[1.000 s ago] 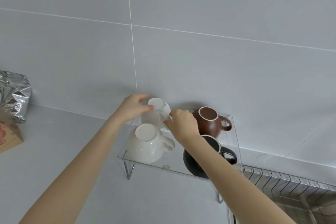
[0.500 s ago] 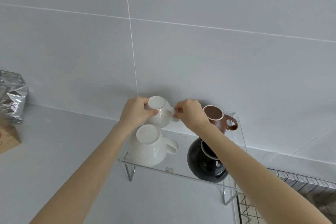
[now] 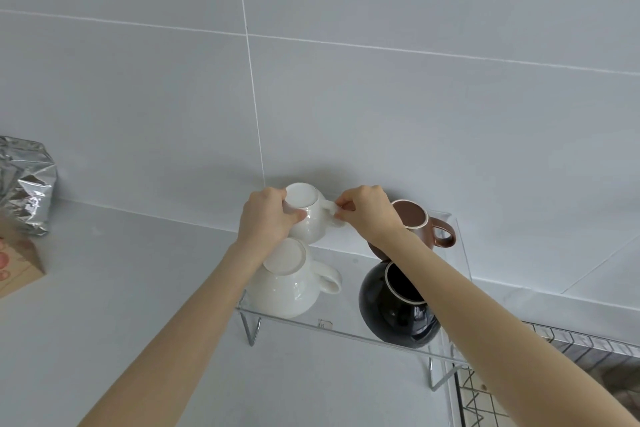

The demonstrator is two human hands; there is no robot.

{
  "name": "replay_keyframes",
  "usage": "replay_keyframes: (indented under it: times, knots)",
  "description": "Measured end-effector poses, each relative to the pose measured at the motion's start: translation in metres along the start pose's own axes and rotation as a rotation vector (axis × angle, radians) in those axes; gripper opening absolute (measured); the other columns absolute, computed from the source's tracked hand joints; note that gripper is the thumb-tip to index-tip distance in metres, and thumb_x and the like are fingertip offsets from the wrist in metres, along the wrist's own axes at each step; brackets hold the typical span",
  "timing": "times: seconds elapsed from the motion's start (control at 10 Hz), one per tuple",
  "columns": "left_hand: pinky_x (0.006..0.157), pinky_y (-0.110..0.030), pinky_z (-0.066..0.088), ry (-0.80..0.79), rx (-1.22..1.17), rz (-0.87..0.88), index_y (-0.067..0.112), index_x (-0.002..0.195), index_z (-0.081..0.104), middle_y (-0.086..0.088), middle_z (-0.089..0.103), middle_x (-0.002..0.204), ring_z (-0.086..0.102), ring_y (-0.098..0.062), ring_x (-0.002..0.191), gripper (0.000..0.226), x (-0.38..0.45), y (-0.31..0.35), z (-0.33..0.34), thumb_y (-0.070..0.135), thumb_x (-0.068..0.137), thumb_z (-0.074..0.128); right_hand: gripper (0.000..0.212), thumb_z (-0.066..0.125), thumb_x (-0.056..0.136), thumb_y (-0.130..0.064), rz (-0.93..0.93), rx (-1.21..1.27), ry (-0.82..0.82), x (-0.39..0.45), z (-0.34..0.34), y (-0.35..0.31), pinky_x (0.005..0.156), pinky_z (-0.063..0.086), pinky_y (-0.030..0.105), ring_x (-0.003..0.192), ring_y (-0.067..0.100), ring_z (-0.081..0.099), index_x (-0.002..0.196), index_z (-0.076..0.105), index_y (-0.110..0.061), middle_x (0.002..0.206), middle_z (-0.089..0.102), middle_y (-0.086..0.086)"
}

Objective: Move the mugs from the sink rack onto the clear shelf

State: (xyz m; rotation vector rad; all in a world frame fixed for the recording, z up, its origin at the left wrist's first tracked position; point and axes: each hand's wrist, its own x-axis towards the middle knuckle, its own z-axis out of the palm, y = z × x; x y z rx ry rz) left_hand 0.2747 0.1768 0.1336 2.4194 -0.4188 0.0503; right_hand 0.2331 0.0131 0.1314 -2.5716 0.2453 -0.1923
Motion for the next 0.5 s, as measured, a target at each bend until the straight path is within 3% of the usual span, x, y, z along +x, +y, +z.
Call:
replay_keyframes:
  times: [0.1,0.2,0.3,0.4,0.5]
  knots:
    - [0.074,-0.039,0.045,-0.009,0.002,0.010,0.005,0.089,0.062,-0.020,0.060,0.078,0.060,-0.038,0.089,0.025,0.000,0.001,-0.001,0.026,0.077,0.070,0.015,0.061,0.080,-0.013,-0.005,-0.028,-0.009,-0.002,0.001,-0.001,0.078,0.053,0.044,0.088,0.034,0.062,0.091,0.069,-0.008,0.092,0.072,0.016]
    - [0.077,-0.039,0.046,-0.010,0.011,0.002,-0.005,0.095,0.063,-0.022,0.065,0.087,0.060,-0.038,0.094,0.037,-0.001,0.004,-0.002,0.026,0.077,0.070,0.015,0.060,0.081,-0.013,-0.018,-0.043,-0.008,0.000,-0.001,0.000,0.077,0.053,0.044,0.087,0.035,0.062,0.091,0.069,-0.006,0.091,0.072,0.018]
    - [0.080,-0.039,0.046,-0.025,-0.011,-0.019,0.013,0.069,0.058,-0.023,0.067,0.094,0.060,-0.037,0.098,0.020,-0.001,0.004,-0.004,0.026,0.076,0.071,0.016,0.059,0.082,-0.015,-0.017,-0.059,-0.018,-0.004,0.000,-0.001,0.078,0.053,0.045,0.089,0.036,0.062,0.093,0.068,-0.007,0.092,0.072,0.018]
    - [0.072,-0.035,0.043,-0.058,0.022,-0.029,0.007,0.076,0.058,-0.016,0.063,0.080,0.060,-0.038,0.096,0.023,0.001,0.006,-0.004,0.026,0.077,0.070,0.019,0.055,0.083,-0.014,-0.016,-0.082,-0.074,-0.003,-0.003,-0.001,0.080,0.052,0.047,0.093,0.038,0.062,0.098,0.064,-0.006,0.097,0.070,0.019]
    - [0.073,-0.035,0.040,-0.139,0.199,-0.025,0.004,0.091,0.056,-0.022,0.064,0.107,0.057,-0.038,0.103,0.027,0.001,0.015,-0.010,0.030,0.084,0.060,0.044,0.052,0.088,-0.013,-0.032,-0.078,-0.212,-0.020,-0.015,-0.006,0.097,0.044,0.043,0.114,0.038,0.053,0.130,0.042,-0.009,0.123,0.059,0.020]
